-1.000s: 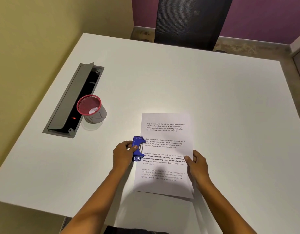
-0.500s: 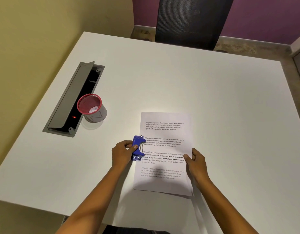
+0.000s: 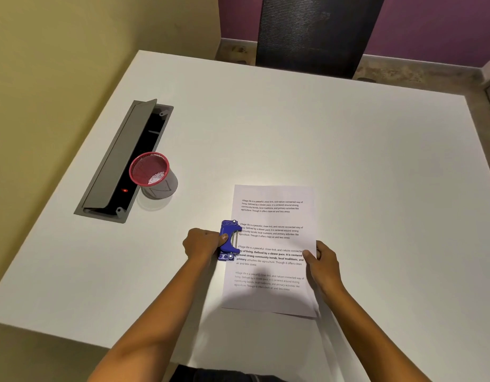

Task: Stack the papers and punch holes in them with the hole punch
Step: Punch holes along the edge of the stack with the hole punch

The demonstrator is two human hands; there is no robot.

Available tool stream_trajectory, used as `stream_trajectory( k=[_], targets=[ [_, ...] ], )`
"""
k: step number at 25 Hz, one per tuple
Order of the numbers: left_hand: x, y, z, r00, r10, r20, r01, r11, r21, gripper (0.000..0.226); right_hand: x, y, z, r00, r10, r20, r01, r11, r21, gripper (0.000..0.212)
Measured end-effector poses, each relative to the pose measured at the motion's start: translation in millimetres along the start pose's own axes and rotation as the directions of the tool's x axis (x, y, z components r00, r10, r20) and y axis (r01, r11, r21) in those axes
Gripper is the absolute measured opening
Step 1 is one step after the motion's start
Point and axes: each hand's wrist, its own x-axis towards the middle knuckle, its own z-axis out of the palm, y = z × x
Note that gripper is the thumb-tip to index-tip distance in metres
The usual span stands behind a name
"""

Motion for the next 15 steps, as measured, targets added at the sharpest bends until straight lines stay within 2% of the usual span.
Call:
stream_trajectory(
  k=[8, 13, 15],
  targets=[
    [-1.4, 8.9, -4.7, 0.995, -0.097, 0.0, 0.097, 0.995, 0.002, 0.035, 0.8, -0.5, 1.5, 1.0, -0.006, -0.006, 0.006, 1.0, -0.029, 0.02],
    [-2.0, 11.5, -6.5, 0.993, -0.114, 0.014, 0.114, 0.993, -0.035, 0.018, 0.0, 3.2, 5.1, 1.0, -0.001, -0.026, 0.001, 1.0, -0.009, 0.014],
    [-2.9, 11.7, -7.7, 0.993, -0.117, 0.025, 0.118, 0.992, -0.033, 0.018, 0.8, 2.5, 4.7, 1.0, 0.003, -0.031, -0.004, 1.0, -0.016, 0.013]
  ],
)
